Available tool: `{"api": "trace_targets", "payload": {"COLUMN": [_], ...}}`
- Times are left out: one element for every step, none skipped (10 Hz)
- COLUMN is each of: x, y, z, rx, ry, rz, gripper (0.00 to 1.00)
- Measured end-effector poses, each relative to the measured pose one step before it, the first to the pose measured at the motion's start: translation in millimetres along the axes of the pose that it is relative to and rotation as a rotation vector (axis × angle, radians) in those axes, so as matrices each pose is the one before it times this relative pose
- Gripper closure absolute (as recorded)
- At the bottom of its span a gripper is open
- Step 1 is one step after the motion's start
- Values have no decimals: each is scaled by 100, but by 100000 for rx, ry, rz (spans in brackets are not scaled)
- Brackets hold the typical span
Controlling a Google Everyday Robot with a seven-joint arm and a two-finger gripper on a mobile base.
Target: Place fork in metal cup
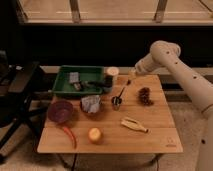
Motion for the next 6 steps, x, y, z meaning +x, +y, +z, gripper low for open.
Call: {"api": "trace_targets", "payload": {"x": [617,468,362,296,335,199], "y": [-372,4,31,271,177,177], "z": [361,570,443,478,299,177], "rx": [-333,-617,-550,-1248,-1147,-900], "ry": [481,696,563,597,653,420], "rz": [2707,1759,1155,1449,1028,506], "gripper": [94,85,77,65,55,47]}}
